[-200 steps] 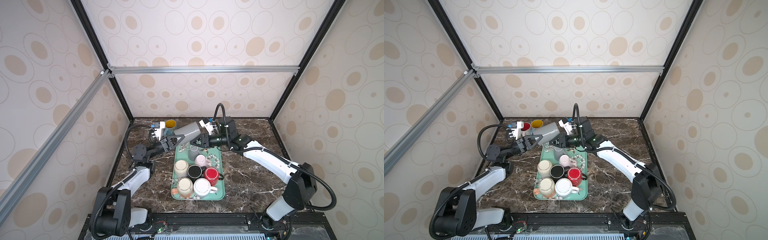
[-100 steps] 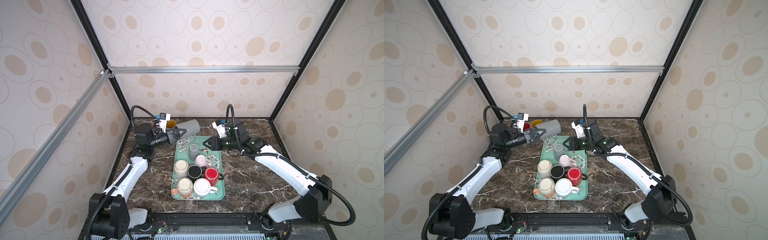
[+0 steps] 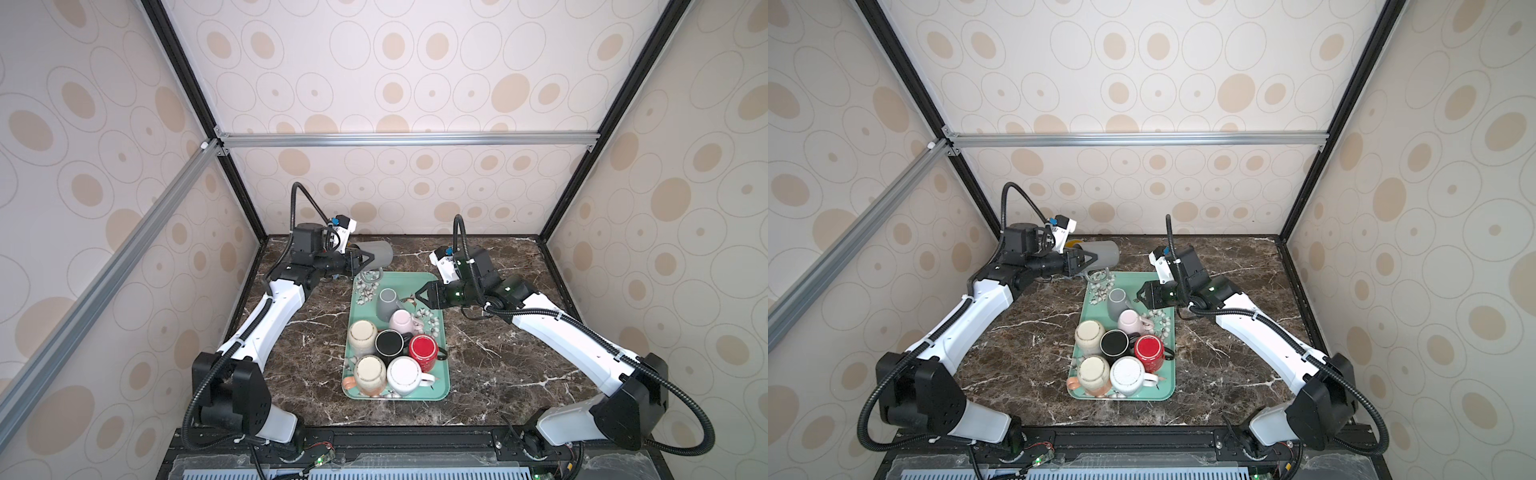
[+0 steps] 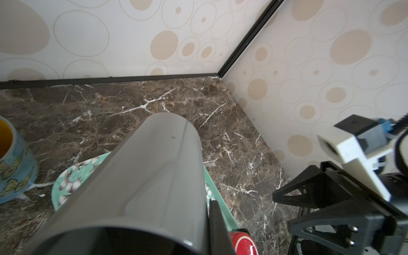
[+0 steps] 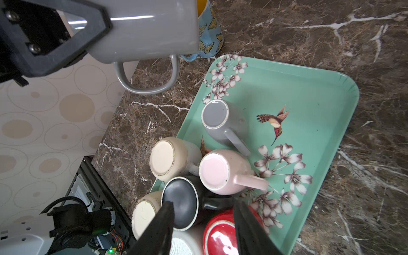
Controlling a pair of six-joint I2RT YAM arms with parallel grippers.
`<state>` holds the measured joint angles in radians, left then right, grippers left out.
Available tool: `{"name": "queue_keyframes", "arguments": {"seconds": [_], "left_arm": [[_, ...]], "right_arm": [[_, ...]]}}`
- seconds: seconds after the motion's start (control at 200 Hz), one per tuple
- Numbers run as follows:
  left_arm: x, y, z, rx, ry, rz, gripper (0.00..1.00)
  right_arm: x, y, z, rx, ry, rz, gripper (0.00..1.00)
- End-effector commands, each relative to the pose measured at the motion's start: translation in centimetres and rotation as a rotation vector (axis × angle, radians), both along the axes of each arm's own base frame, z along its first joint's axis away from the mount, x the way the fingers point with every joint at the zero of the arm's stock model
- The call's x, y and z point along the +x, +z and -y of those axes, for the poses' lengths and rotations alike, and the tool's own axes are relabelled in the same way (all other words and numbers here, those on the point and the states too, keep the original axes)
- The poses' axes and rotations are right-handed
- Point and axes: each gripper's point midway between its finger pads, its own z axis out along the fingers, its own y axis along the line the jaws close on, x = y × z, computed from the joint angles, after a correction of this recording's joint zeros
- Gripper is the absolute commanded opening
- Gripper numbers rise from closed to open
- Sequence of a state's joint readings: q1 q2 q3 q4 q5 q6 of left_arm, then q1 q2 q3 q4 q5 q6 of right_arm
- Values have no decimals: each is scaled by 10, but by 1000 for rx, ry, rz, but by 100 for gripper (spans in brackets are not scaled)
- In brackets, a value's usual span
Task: Turn the mug right side up
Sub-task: Place the mug at the top-center of the table.
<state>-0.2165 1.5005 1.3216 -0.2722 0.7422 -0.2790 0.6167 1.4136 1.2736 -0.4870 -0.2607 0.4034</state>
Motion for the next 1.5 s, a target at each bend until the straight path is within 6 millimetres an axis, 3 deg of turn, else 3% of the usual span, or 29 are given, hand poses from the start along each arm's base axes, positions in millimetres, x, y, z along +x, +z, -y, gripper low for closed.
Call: {"name": "queue_keyframes", "arguments": {"seconds": [0.0,0.385,0.69,0.955,1.311,1.496], "left_arm": [[12,31,6,123,-25,163,0],[59,-20,32,365,-60,90,0],[110,-63,35,507,-30,9,0],[151,-74,32,633,5,24,0],[173,-92,19,758,32,86,0],[175,-112,8,865,11,79,0]], "right_arm": [[-1,-7,8,-36,-7,3,48],[8,-27,18,-118,-28,5,48],[18,-44,17,-146,-27,-29,48],[18,-57,22,-169,-30,-67,48],[18,-61,20,-168,-30,-89,48],[19,-62,18,-159,-32,-98,48]]}}
